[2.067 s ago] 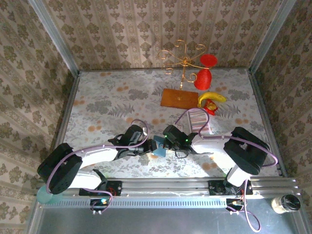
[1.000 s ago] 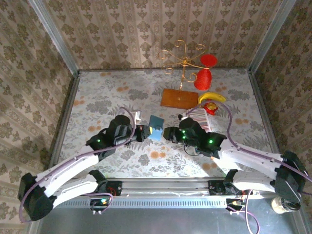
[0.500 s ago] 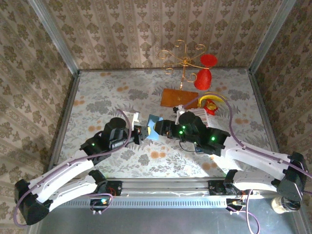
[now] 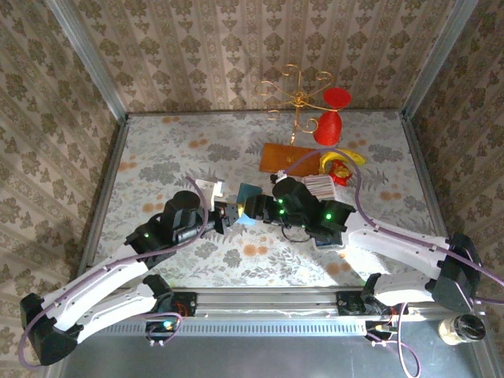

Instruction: Put the credit cards into the card holder

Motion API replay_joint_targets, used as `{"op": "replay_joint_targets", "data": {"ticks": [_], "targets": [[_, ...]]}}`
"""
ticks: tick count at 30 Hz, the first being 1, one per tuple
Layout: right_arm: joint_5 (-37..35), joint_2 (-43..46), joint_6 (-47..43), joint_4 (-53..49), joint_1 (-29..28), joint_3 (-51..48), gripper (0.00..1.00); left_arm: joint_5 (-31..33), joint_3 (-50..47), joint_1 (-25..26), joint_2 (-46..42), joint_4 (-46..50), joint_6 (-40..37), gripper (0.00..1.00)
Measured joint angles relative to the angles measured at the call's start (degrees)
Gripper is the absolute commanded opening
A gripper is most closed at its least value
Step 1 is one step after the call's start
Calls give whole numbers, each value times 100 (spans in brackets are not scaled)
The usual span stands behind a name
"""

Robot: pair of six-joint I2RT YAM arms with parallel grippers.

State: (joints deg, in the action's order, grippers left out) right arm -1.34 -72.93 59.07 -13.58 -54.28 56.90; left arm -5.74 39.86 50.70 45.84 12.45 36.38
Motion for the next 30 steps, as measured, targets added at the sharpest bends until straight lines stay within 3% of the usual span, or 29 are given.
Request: {"op": "replay_joint_targets", "data": {"ticks": [9, 14, 22, 30], "targets": [[-354, -4, 101, -323, -79, 55, 38, 7, -2, 33, -107, 92, -44, 0], [-911, -72, 184, -1001, -31, -11, 35, 186, -2, 33, -271, 122, -20, 0], [-999, 258, 302, -483, 55, -1080, 43, 568, -39, 33, -332, 216, 162, 0], [-719, 1161, -70, 824, 68, -1580, 68, 319, -664, 33, -332, -225, 896, 0]]}}
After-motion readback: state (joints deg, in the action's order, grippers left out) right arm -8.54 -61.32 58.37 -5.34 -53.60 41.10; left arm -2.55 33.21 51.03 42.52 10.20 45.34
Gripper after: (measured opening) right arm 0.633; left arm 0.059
